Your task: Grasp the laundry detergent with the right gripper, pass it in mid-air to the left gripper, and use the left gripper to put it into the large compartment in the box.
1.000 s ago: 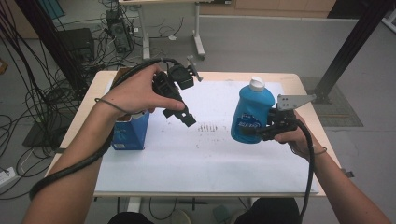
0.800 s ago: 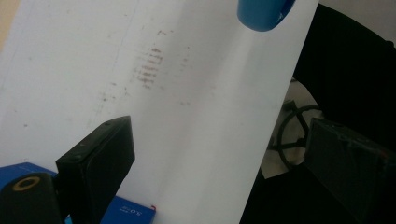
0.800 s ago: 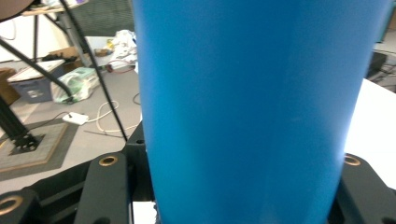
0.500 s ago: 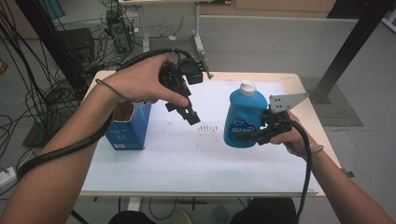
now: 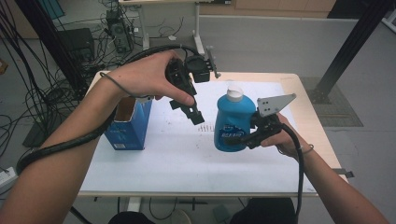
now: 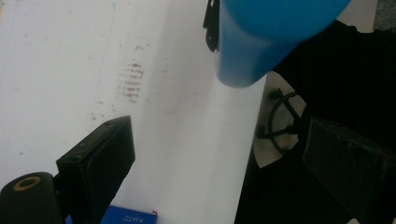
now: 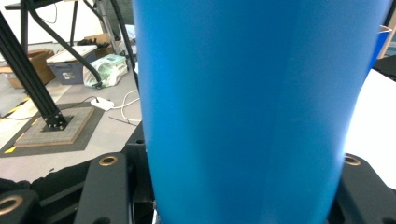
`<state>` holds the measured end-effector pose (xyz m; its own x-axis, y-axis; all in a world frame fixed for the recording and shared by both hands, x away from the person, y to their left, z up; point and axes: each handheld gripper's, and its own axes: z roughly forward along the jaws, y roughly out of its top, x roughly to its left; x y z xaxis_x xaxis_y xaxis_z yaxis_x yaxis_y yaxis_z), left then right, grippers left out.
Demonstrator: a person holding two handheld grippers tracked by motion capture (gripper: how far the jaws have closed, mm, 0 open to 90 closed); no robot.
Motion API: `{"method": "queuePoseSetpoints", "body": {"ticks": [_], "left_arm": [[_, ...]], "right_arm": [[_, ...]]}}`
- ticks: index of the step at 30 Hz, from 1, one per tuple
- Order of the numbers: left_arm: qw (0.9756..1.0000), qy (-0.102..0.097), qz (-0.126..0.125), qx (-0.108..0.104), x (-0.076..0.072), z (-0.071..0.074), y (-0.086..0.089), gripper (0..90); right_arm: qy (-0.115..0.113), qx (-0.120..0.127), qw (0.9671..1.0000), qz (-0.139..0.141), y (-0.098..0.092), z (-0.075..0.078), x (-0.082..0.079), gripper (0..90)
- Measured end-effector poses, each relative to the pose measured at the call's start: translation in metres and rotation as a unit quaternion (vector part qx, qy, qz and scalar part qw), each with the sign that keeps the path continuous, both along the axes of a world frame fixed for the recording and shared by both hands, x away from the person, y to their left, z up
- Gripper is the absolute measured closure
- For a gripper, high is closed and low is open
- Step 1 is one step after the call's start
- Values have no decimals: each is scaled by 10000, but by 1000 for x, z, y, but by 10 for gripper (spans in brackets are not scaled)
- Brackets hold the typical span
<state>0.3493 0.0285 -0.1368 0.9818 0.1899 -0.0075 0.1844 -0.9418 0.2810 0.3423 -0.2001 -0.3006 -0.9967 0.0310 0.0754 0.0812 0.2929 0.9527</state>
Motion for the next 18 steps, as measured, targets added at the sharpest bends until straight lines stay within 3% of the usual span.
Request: {"method": "queuePoseSetpoints", "body": {"ticks": [18], "left_arm": [[9995,18,-311,62,-11,0,-19,93]], "right_arm": [[-80,-190,9994,291,31,-1,-3,422]]}}
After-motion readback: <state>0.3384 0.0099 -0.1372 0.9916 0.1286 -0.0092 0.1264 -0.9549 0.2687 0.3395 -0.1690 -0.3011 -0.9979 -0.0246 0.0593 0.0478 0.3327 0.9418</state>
